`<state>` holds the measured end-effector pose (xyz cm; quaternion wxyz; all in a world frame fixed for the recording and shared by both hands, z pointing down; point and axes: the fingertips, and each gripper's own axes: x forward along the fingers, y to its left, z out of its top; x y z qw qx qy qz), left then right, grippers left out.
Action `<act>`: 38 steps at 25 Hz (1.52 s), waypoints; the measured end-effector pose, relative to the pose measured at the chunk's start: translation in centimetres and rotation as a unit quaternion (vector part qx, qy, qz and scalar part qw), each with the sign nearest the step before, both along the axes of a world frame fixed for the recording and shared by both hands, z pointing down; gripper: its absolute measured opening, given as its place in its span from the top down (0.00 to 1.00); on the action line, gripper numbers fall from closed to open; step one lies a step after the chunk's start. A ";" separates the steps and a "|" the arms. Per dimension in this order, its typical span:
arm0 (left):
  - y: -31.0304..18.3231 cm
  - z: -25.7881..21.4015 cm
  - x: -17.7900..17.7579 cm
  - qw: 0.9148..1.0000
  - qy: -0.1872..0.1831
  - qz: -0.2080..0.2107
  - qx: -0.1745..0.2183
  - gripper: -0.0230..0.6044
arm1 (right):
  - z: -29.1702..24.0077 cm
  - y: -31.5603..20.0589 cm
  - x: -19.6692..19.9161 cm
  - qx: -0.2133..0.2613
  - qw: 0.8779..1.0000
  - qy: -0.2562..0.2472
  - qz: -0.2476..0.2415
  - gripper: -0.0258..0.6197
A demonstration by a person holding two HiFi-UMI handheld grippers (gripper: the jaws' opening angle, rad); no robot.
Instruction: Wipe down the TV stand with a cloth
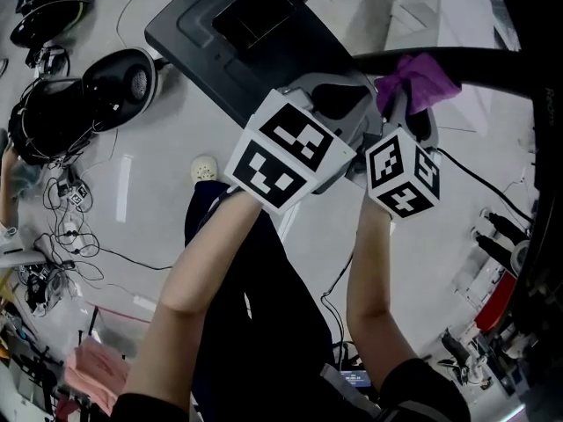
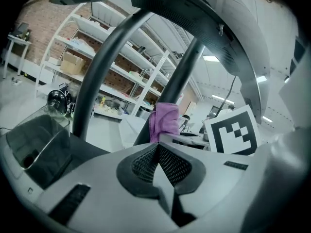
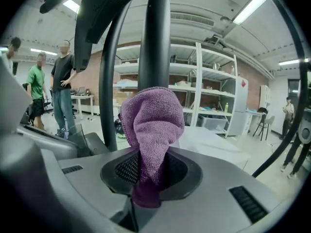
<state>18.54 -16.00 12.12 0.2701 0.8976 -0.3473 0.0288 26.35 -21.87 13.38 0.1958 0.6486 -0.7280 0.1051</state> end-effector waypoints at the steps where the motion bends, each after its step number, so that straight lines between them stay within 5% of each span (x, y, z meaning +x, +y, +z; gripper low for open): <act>1: 0.0 0.4 0.1 1.000 -0.002 0.001 -0.003 0.96 | 0.7 -0.1 0.0 -0.011 1.000 0.002 -0.004 0.81; 15: 0.3 3.5 -0.5 0.999 -0.011 -0.005 -0.030 0.96 | 7.9 -0.1 -0.4 -0.135 0.990 -0.010 -0.027 0.81; 28: 1.7 2.9 -3.4 0.998 -0.023 -0.040 -0.032 0.96 | 6.9 2.9 -2.7 -0.134 0.989 -0.061 -0.023 0.81; 38: 3.4 1.9 -8.1 0.996 -0.036 -0.080 -0.025 0.96 | 4.3 4.7 -9.1 -0.119 0.984 -0.114 -0.064 0.81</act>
